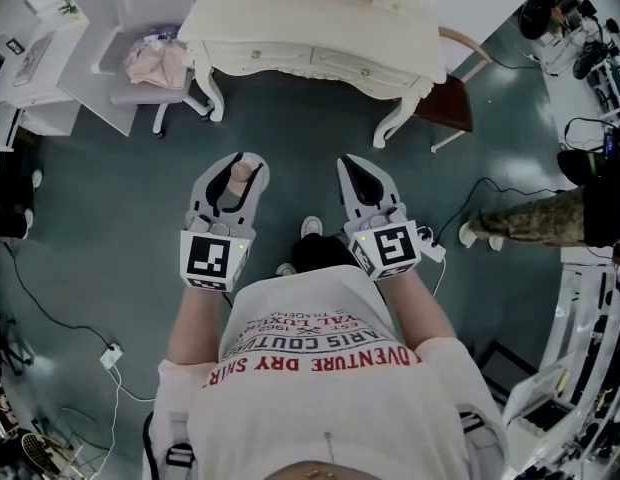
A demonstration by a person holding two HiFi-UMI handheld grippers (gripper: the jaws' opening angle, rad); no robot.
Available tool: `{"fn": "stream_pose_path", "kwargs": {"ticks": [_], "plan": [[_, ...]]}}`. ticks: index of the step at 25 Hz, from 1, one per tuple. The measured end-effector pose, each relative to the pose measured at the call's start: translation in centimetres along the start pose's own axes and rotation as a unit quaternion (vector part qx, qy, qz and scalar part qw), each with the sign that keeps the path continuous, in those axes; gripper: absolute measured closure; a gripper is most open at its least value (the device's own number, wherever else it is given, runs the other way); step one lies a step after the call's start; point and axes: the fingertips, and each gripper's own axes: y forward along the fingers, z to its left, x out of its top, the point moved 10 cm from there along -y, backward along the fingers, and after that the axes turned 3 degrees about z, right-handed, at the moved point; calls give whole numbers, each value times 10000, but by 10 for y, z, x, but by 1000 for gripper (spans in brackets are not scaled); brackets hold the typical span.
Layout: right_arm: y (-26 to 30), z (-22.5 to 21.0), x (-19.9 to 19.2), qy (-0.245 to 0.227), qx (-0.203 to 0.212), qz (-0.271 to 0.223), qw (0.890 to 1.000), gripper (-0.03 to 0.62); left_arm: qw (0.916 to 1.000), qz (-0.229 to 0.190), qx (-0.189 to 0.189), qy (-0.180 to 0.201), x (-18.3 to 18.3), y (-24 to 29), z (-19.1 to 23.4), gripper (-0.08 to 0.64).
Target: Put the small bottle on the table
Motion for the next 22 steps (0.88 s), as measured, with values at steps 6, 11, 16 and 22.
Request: {"fn": "stream_pose_path", "kwargs": {"ticks": [6,11,16,22], "plan": [[33,-35,-11,119,-1,93,9999,594,9999,98,35,33,-3,41,11,419],[76,-86,-16,152,120,106,9998,594,9996,209,205,16,-3,99,26,419],[135,-152,-8,177,192,197,9995,594,9990,231,373,-88,11,175,49,419],[204,-230,1,141,531,334,9979,594,9972,335,619,-237,26,268,71,419]]}}
